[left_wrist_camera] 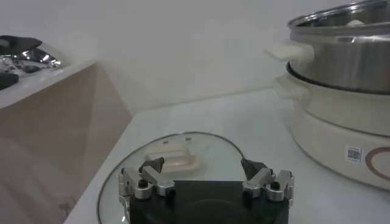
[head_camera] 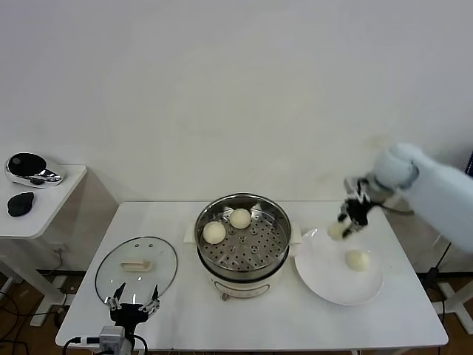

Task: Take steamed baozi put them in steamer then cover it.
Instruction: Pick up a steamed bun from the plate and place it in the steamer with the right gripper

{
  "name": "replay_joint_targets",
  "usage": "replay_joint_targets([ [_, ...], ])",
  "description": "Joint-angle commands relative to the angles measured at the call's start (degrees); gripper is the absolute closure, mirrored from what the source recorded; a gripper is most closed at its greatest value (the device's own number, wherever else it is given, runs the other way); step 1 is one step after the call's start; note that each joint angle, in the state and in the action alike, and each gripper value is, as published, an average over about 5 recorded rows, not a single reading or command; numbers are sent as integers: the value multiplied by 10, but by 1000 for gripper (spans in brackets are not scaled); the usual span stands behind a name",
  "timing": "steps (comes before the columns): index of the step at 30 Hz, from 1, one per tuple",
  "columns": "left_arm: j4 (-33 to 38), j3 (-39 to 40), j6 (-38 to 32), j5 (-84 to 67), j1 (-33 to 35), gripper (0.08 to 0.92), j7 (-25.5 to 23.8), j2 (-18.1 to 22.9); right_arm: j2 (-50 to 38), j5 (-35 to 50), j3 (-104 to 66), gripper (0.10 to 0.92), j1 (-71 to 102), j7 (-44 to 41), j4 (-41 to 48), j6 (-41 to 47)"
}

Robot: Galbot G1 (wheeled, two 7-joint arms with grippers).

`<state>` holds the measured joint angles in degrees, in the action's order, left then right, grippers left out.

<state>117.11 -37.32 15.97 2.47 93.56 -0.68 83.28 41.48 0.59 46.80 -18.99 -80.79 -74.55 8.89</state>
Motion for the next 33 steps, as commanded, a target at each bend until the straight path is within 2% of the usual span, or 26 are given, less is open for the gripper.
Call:
replay_joint_targets([
  [1, 3, -3, 0, -2, 0, 177, 0, 0, 79, 86, 59, 592, -134, -35, 42, -188],
  [8, 7, -6, 0, -3, 5, 177, 1, 2, 112, 60, 52, 592, -102, -33, -14, -307],
  [12, 12, -7, 0, -3, 9, 177, 3, 7, 135, 7, 59, 589, -90, -12, -65, -349],
  [22, 16, -10, -1, -3, 12, 177, 4, 10, 191, -132, 74, 584, -49, 26, -129, -407],
  [33, 28, -12, 0, -6, 18, 177, 3, 10, 216, -173, 84, 584, 6, 42, -131, -395],
])
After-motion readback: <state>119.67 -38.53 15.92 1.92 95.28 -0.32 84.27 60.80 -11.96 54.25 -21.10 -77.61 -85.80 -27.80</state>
